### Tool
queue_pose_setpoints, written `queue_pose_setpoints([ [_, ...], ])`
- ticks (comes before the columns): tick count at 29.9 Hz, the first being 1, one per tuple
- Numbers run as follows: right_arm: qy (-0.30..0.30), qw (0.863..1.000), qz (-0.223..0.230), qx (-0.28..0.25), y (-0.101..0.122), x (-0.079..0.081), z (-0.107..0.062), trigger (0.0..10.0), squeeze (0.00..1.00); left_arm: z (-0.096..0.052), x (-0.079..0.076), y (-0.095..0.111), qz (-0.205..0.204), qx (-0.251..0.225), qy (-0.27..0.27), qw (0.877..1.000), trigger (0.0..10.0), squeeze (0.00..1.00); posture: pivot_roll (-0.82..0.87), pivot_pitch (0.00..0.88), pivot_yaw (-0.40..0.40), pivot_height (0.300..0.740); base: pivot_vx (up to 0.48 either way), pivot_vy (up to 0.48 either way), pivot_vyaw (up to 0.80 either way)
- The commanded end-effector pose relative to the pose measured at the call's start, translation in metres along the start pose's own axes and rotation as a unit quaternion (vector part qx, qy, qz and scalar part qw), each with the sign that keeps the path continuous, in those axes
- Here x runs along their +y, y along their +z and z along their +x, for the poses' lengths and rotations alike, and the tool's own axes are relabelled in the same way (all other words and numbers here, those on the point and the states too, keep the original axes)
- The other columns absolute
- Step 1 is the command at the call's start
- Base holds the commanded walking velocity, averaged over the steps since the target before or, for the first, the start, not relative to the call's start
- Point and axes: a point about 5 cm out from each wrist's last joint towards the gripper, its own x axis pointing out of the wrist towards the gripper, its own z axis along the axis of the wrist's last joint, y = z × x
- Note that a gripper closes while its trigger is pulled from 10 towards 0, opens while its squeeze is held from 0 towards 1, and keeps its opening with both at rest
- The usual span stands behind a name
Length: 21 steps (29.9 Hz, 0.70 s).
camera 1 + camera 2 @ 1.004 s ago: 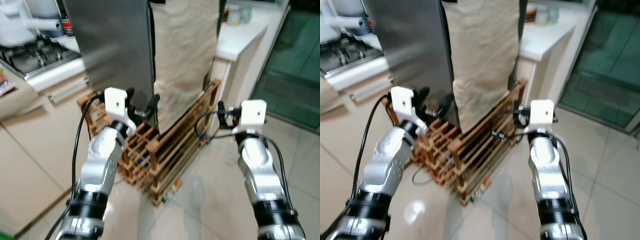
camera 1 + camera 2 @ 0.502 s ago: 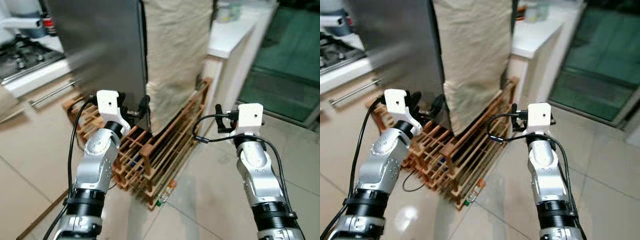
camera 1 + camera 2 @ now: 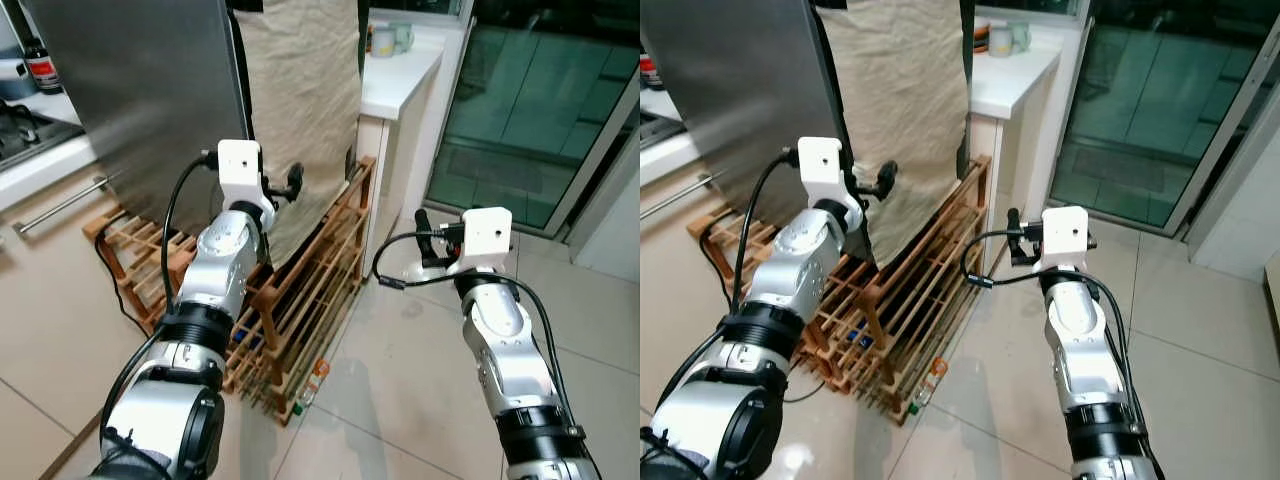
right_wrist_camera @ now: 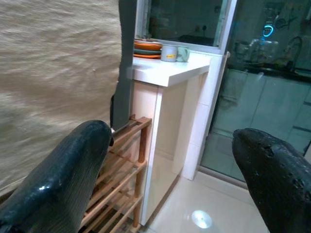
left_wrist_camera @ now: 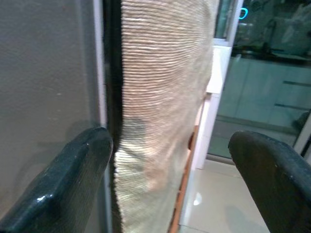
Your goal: Restocking fridge
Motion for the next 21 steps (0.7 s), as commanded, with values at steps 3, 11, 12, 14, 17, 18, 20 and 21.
queue_pose_setpoints([
  [3, -0.005, 1.000, 0.001, 0.003, 0.001, -0.002, -0.003, 10.0, 0.00, 0.005, 0.003, 0.008, 0.006, -0.015, 0.014, 1.000, 10.0, 0.00, -0.19, 0.000, 0.069, 0.740, 0.000, 0.000, 0.00],
  [11, -0.003, 1.000, 0.000, 0.007, 0.000, -0.001, -0.005, 10.0, 0.00, 0.010, -0.003, 0.007, 0.021, -0.013, 0.019, 1.000, 10.0, 0.00, -0.20, 0.000, 0.070, 0.740, 0.000, 0.000, 0.00],
  [12, -0.003, 1.000, 0.000, 0.007, 0.000, -0.001, -0.005, 10.0, 0.00, 0.011, -0.002, 0.008, 0.028, -0.012, 0.028, 0.999, 10.0, 0.00, -0.20, 0.000, 0.070, 0.740, 0.000, 0.000, 0.00],
  [14, -0.003, 1.000, 0.000, 0.008, 0.000, -0.001, -0.006, 10.0, 0.00, 0.012, 0.001, 0.009, 0.035, -0.011, 0.042, 0.998, 10.0, 0.00, -0.21, 0.000, 0.070, 0.740, 0.000, 0.000, 0.00],
  [17, -0.002, 1.000, -0.001, 0.010, 0.000, -0.002, -0.007, 10.0, 0.00, 0.015, -0.004, 0.012, 0.023, -0.015, 0.037, 0.999, 10.0, 0.00, -0.21, 0.000, 0.072, 0.740, 0.000, 0.000, 0.00],
  [18, -0.003, 1.000, -0.002, 0.011, -0.001, -0.003, -0.008, 10.0, 0.00, 0.015, -0.007, 0.013, 0.015, -0.019, 0.027, 0.999, 10.0, 0.00, -0.21, 0.000, 0.072, 0.740, 0.000, 0.000, 0.00],
  [20, -0.004, 1.000, -0.003, 0.012, -0.001, -0.004, -0.008, 10.0, 0.00, 0.016, -0.018, 0.015, -0.006, -0.029, -0.010, 1.000, 10.0, 0.00, -0.21, 0.000, 0.072, 0.740, 0.000, 0.000, 0.00],
  [21, -0.004, 1.000, -0.003, 0.012, -0.001, -0.004, -0.009, 10.0, 0.00, 0.017, -0.029, 0.017, -0.027, -0.037, -0.056, 0.997, 10.0, 0.00, -0.21, 0.000, 0.073, 0.740, 0.000, 0.000, 0.00],
])
